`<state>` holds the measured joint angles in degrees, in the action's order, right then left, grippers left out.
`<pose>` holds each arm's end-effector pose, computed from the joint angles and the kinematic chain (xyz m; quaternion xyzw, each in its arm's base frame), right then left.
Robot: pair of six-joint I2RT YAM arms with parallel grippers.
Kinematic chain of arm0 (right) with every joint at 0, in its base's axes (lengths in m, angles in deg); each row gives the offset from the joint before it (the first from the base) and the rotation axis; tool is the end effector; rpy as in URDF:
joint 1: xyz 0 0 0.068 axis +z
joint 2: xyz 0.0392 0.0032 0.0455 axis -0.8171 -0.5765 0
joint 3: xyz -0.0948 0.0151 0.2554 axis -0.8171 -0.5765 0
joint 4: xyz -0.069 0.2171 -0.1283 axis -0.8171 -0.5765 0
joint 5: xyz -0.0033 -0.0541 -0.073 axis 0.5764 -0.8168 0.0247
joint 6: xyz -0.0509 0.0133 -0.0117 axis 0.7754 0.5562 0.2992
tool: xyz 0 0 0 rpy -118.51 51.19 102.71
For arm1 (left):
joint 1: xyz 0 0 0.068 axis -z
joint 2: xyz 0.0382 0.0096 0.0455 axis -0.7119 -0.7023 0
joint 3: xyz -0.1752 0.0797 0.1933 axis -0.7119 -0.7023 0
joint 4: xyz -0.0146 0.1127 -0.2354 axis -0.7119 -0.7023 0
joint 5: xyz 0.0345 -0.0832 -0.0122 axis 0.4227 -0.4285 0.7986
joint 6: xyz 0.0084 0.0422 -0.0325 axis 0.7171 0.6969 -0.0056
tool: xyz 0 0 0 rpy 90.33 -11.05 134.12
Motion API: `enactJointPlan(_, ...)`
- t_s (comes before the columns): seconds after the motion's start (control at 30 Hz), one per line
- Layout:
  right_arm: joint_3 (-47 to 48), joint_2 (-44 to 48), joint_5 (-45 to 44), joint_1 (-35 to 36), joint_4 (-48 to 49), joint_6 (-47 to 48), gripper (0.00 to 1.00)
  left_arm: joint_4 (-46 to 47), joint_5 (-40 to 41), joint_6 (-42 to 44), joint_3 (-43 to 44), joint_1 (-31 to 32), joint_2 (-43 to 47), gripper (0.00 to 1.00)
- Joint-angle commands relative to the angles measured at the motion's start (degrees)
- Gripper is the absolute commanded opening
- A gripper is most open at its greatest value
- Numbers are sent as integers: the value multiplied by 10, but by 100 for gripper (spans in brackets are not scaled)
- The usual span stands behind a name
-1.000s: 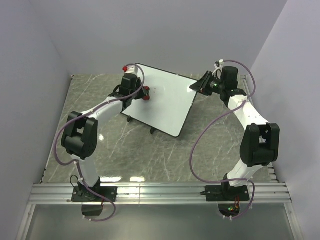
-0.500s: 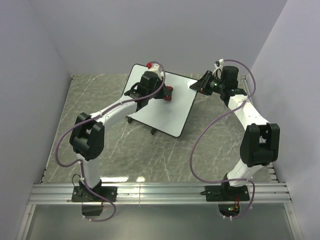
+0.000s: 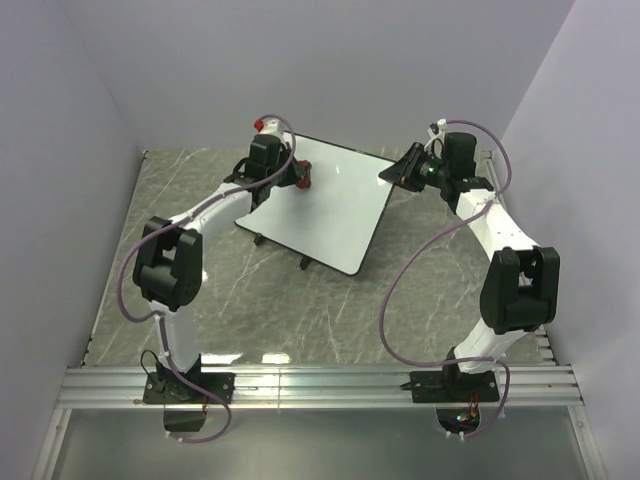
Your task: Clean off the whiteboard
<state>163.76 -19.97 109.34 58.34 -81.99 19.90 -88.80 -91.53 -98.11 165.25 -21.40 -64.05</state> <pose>0.3847 0.0452 0.3055 0.0483 0.8236 0.4121 0.3868 0.4228 -0.1894 0.2711 -0.0642 0.8390 -0.2754 0.4649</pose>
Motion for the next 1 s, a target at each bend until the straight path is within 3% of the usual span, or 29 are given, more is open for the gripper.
enactJointPlan(0.0,38,11,-32,-1,6,30,0,-50,-22,10,-67,62,16,0)
enactJointPlan(0.23,43,6,-30,-1,10,30,0,-36,-27,-7,-120,94,72,0)
enactJointPlan(0.47,37,11,-28,-2,10,30,0,-29,-46,0,-134,-17,38,0)
enactJointPlan(0.97,36,16,-28,-1,4,35,0,-21,-37,9,-111,-83,-28,0)
